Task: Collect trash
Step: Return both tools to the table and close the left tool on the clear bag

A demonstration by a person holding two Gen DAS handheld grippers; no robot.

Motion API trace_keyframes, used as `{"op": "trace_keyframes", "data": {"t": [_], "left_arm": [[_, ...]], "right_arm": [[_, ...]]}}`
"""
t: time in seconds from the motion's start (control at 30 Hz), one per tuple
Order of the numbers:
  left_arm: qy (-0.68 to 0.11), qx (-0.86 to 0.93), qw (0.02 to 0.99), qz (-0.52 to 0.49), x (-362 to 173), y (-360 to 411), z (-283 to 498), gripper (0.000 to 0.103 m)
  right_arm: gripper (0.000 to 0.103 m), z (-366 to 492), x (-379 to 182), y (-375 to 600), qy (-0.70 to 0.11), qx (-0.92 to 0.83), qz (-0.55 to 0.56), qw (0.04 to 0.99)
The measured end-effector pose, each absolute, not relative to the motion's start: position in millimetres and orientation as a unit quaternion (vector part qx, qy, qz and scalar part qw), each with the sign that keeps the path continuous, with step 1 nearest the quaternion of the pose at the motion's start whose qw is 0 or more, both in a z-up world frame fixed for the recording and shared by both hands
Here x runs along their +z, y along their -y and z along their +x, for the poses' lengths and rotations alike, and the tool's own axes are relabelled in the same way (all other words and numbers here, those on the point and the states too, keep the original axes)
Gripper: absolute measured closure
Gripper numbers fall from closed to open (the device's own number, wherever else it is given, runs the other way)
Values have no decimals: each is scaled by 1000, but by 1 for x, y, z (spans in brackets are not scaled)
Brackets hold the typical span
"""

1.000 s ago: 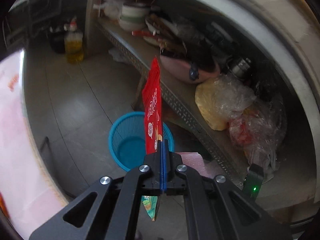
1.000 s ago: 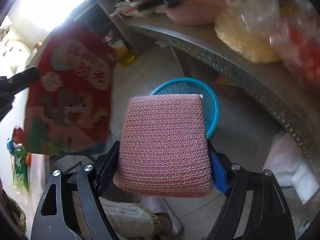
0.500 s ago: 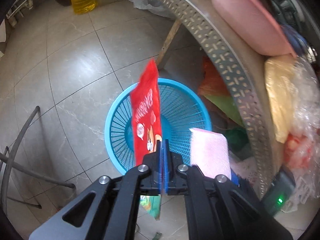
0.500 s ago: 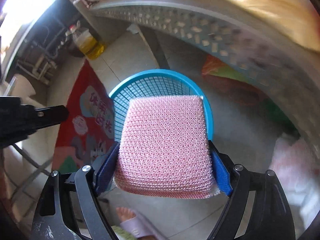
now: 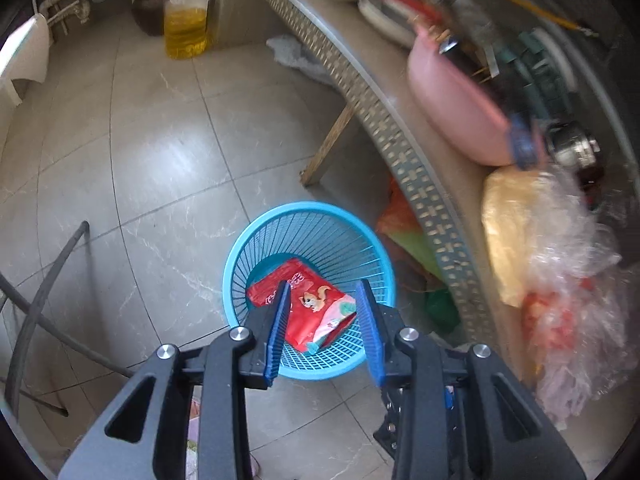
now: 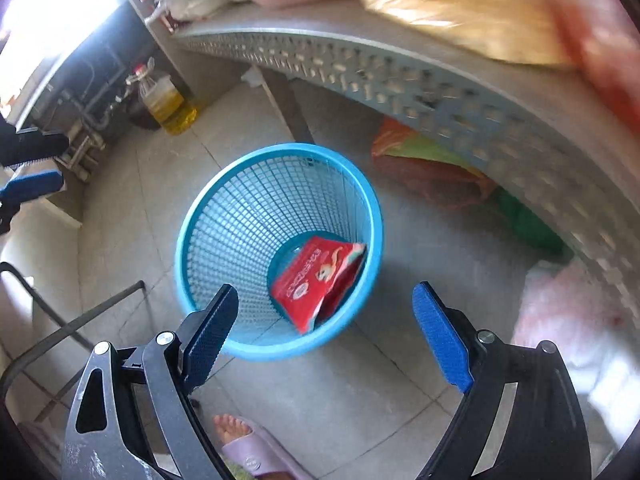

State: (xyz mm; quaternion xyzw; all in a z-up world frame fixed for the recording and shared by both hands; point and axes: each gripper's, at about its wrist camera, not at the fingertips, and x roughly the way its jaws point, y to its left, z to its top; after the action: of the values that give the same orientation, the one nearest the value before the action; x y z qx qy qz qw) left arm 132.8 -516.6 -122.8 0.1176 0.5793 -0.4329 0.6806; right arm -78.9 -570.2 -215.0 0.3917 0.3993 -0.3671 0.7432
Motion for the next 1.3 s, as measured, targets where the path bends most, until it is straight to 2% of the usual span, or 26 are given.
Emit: {"op": "trace_keyframes", "data": {"t": [0.23,0.3,0.5,0.63,0.83,1.0,1.3], "left_arm": [[-525,-484,693,96,-43,452,99,64],[-505,-497,699,96,-21,427,87,59],[-432,-508,742,73,38,315,61,43],[-392,-487,778,64,58,234,54,39],[-379,-402,834,11,57,110,61,37],[-365,-313,873,-77,44,8,73,37],[-399,-236,874,-145,6,-84,157,38]], "right_arm": [[18,-97,-174,530,-381,-349,366,774],[18,-101,-157,521,-373,-338,353,789],[17,-92,-97,495,-348,-284,302,841],[17,-79,-63,476,-330,-235,286,868],[17,-60,-29,441,-321,-154,263,897],[17,-34,-15,406,-335,-99,245,905],[17,22,0,340,-366,-16,227,902]]}}
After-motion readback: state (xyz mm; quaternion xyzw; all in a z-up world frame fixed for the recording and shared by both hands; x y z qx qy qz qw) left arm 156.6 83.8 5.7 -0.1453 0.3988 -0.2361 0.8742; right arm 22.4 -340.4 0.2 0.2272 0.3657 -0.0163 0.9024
